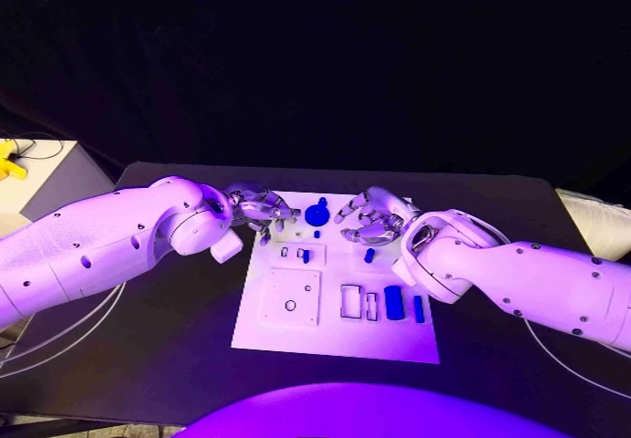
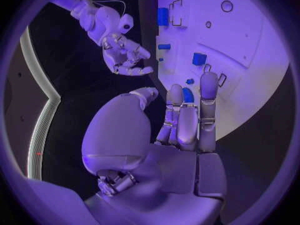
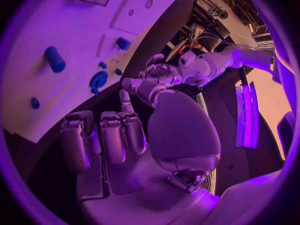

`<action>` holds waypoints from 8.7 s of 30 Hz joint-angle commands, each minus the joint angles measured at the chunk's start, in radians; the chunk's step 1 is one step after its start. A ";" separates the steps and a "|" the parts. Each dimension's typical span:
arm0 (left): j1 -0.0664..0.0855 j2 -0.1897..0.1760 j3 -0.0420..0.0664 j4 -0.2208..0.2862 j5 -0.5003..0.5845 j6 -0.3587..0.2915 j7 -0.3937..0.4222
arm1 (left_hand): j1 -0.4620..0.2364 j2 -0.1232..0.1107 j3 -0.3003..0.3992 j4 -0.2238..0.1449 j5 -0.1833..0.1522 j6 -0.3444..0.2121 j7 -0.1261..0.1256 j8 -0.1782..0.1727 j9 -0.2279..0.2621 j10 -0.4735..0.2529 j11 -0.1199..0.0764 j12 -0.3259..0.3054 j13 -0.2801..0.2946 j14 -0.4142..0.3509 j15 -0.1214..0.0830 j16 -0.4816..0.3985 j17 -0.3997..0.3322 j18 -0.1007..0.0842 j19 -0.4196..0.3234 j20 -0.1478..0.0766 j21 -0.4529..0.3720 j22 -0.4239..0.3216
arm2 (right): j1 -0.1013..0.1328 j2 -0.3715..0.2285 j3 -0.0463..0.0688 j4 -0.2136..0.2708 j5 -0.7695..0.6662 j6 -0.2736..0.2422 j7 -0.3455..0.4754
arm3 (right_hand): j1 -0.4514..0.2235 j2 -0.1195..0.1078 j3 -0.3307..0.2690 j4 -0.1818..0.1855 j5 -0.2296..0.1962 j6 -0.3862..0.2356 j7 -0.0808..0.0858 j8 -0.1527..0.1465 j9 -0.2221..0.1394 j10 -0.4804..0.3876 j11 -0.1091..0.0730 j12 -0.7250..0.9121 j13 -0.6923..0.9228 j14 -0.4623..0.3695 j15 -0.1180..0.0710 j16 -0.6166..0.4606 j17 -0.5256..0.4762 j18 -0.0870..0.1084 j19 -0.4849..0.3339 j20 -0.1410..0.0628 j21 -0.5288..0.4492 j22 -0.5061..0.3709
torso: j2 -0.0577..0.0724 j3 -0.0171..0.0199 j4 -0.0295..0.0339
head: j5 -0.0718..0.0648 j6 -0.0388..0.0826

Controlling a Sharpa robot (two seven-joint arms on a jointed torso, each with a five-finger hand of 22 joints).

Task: Assemble the parts on the task board

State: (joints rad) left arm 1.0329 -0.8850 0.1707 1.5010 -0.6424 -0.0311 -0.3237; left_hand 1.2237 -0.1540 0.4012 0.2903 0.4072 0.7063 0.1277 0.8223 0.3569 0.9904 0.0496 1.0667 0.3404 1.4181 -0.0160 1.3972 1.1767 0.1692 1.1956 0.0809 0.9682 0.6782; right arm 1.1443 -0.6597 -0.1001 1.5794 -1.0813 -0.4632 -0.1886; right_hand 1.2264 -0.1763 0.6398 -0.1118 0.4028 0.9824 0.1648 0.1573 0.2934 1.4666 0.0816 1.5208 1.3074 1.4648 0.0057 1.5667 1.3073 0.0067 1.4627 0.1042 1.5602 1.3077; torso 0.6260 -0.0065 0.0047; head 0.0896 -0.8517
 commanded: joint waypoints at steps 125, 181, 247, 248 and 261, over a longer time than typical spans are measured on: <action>0.148 0.337 -0.169 -0.322 -0.354 0.519 -0.218 | -0.119 0.075 -0.088 -0.002 -0.106 0.056 -0.037 0.022 0.093 0.056 -0.031 0.104 0.171 0.076 -0.027 0.084 0.183 -0.040 0.071 -0.020 0.210 0.257 | 0.119 -0.116 0.002 -0.241 0.263 -0.112 0.156 | 0.003 -0.021 -0.070 0.031 0.019 -0.061 0.007 0.011 -0.004 -0.061 0.000 -0.105 0.083 0.080 -0.003 -0.046 0.174 0.040 0.037 -0.003 -0.206 0.168 | -0.029 0.0050 0.0177 | -0.004 -0.021; 0.143 0.336 -0.164 -0.322 -0.292 0.460 -0.204 | 0.005 0.048 0.363 -0.180 -0.098 0.051 -0.038 0.031 0.184 0.095 -0.038 0.087 0.222 0.091 -0.033 0.099 0.224 -0.044 0.074 -0.022 0.238 0.290 | 0.114 -0.110 -0.001 -0.243 0.261 -0.091 0.144 | 0.005 -0.021 -0.070 0.033 0.020 -0.063 0.007 0.013 -0.004 -0.061 0.001 -0.105 0.083 0.080 -0.003 -0.046 0.174 0.040 0.038 -0.003 -0.207 0.167 | -0.031 0.0063 0.0229 | -0.009 -0.021; 0.119 0.288 -0.161 -0.211 -0.547 0.309 -0.193 | -0.091 -0.016 0.474 -0.297 0.036 0.152 -0.068 0.005 0.209 0.237 -0.066 0.129 0.373 0.130 -0.058 0.140 0.318 -0.067 0.143 -0.043 0.325 0.410 | 0.103 -0.116 -0.002 -0.238 0.262 -0.086 0.141 | 0.004 -0.021 -0.071 0.034 0.020 -0.064 0.007 0.014 -0.004 -0.060 0.001 -0.105 0.084 0.080 -0.003 -0.047 0.173 0.040 0.038 -0.003 -0.208 0.167 | -0.030 0.0048 0.0251 | -0.005 -0.021; 0.117 0.288 -0.161 -0.210 -0.549 0.307 -0.192 | -0.091 -0.016 0.474 -0.297 0.036 0.152 -0.068 0.005 0.209 0.237 -0.066 0.129 0.373 0.130 -0.058 0.140 0.318 -0.067 0.143 -0.043 0.325 0.410 | 0.103 -0.116 -0.002 -0.238 0.262 -0.086 0.141 | 0.004 -0.021 -0.071 0.034 0.020 -0.064 0.007 0.014 -0.004 -0.060 0.001 -0.105 0.084 0.080 -0.003 -0.047 0.173 0.040 0.038 -0.003 -0.208 0.167 | -0.030 0.0048 0.0249 | -0.004 -0.021; 0.107 0.283 -0.160 -0.200 -0.577 0.292 -0.191 | -0.091 -0.016 0.475 -0.297 0.037 0.153 -0.068 0.004 0.209 0.237 -0.066 0.128 0.372 0.130 -0.058 0.139 0.317 -0.067 0.143 -0.043 0.325 0.410 | 0.103 -0.116 -0.002 -0.238 0.262 -0.083 0.140 | 0.004 -0.021 -0.071 0.034 0.020 -0.064 0.007 0.014 -0.004 -0.060 0.001 -0.105 0.084 0.080 -0.003 -0.047 0.173 0.040 0.038 -0.003 -0.208 0.167 | -0.030 0.0048 0.0250 | -0.005 -0.021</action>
State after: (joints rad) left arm 1.1408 -0.6022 0.0100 1.2977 -1.1995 0.2730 -0.5250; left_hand 1.1284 -0.1819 0.6740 0.2019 0.4391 0.8545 0.0586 0.8244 0.5640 1.2231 -0.0175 1.1927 0.7124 1.4688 -0.0678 1.5326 1.3074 0.1229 1.3329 0.0360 1.2916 1.0881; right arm 1.2478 -0.7755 -0.1025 1.3395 -0.8163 -0.5605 -0.0526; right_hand 1.2268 -0.1924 0.5726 -0.0801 0.4182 0.9266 0.1700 0.1662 0.2908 1.4126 0.0818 1.4226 1.3073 1.4647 0.0054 1.5240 1.3075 0.0377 1.4626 0.1040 1.3530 1.3081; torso 0.5958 -0.0016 0.0297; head 0.0853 -0.8728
